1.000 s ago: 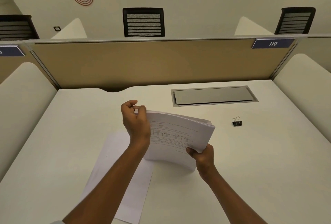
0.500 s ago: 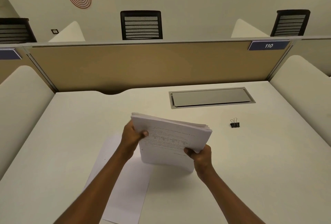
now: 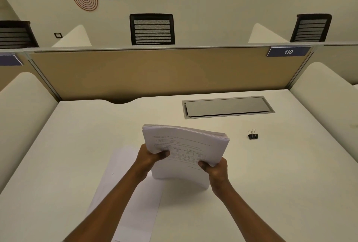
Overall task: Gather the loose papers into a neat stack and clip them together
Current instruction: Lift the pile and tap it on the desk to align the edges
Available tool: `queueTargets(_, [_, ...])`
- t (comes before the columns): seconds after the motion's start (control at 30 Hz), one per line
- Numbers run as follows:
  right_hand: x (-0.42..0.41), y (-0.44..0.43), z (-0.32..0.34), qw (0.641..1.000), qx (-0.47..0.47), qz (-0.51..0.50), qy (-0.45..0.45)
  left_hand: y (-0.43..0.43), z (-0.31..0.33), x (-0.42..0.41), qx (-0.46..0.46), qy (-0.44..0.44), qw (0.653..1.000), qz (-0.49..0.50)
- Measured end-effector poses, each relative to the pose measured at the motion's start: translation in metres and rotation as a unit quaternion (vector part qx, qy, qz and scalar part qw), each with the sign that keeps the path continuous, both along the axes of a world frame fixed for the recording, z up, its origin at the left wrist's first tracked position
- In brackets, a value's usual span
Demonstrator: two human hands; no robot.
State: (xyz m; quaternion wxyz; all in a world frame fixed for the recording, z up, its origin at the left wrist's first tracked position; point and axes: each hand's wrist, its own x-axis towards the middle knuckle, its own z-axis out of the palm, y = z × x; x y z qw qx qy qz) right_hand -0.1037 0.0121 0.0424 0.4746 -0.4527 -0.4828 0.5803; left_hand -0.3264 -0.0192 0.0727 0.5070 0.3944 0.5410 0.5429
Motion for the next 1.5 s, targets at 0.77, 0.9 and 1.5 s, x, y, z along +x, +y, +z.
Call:
queueTargets(0.77, [-0.012, 0.011, 0.073, 0.981, 0.155, -0.112, -0.004, -0.008, -0.008, -0.001, -0.01, 0.014, 1.0, 0.016])
queueTargets(0.9, [-0.018, 0.016, 0.095, 0.971, 0.153, -0.178, -0.052, -0.008, -0.007, 0.0, -0.013, 0.02, 1.0, 0.018])
queueTargets(1.5, [-0.014, 0.009, 0.064, 0.981, 0.142, -0.126, 0.043, -0.01, -0.016, -0.001, -0.028, 0.024, 0.999, 0.012])
